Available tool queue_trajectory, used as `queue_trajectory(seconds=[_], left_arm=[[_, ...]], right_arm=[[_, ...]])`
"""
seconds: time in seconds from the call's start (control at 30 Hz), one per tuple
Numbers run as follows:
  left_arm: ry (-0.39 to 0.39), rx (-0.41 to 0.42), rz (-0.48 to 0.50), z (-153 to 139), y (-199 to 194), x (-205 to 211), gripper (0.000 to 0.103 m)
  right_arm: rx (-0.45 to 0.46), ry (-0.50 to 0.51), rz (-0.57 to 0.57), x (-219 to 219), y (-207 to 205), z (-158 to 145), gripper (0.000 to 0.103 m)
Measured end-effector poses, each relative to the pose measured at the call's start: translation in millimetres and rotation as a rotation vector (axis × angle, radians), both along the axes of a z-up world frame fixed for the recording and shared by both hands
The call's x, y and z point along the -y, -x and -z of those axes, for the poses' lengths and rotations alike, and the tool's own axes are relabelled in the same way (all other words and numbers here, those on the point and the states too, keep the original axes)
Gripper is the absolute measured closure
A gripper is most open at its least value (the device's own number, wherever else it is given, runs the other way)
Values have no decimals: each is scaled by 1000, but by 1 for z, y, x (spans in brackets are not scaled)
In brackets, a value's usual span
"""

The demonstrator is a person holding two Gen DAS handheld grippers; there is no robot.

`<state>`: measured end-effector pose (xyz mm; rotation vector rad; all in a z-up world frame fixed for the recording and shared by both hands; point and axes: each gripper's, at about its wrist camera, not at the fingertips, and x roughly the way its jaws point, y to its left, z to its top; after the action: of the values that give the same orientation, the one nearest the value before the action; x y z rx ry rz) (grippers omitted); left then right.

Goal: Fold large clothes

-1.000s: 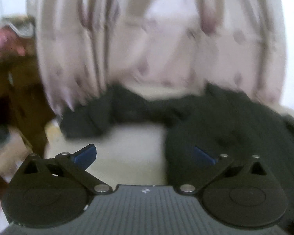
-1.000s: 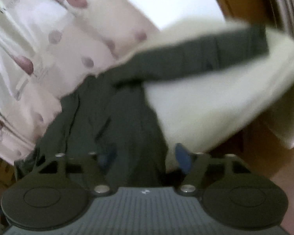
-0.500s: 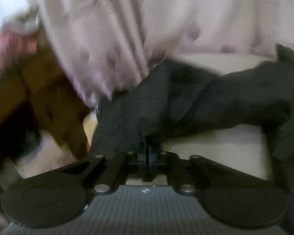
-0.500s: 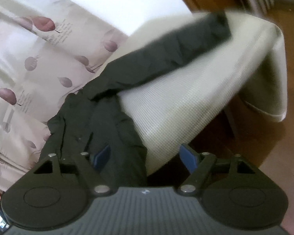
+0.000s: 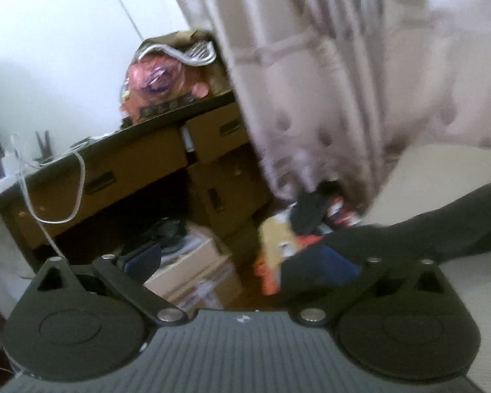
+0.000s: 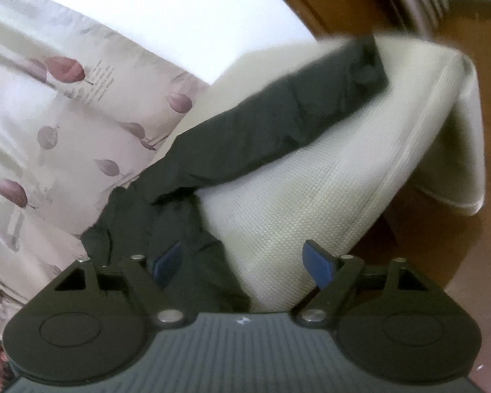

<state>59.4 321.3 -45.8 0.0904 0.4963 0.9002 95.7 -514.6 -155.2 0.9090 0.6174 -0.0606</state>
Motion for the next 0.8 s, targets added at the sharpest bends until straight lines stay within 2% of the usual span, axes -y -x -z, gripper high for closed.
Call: queue_trajectory(seconds=[0.1,0.2,0.23,0.4,0.47,0.53,0.6,0.73,0.8], left_arm=[[133,88,159,-12,-1,40,0],[270,135,329,-13,-11,86,0],[314,150,393,-11,-12,104,0],[398,157,605,-2,-12,197,0],[411,158,648,0,-8,225,0],[425,150,669,4,-8,240,0],[435,137,684,6,-6,253,0],[450,105,683,5,-16,244,0],[453,95,676,4,-17,244,0]], right_arm=[[14,-60,33,12,-5,7,22],[35,-141,86,38,-15,14,20],[35,-141,86,38,-15,14,18],[30,-169,174,74,-32,27,18],[28,-200,224,92,-37,35,17],[36,-257,274,110,-40,44,8],[33,-318,325,125,-43,50,3],[61,-389,401,137,-36,52,4],[84,-299,388,133,-27,37,3]])
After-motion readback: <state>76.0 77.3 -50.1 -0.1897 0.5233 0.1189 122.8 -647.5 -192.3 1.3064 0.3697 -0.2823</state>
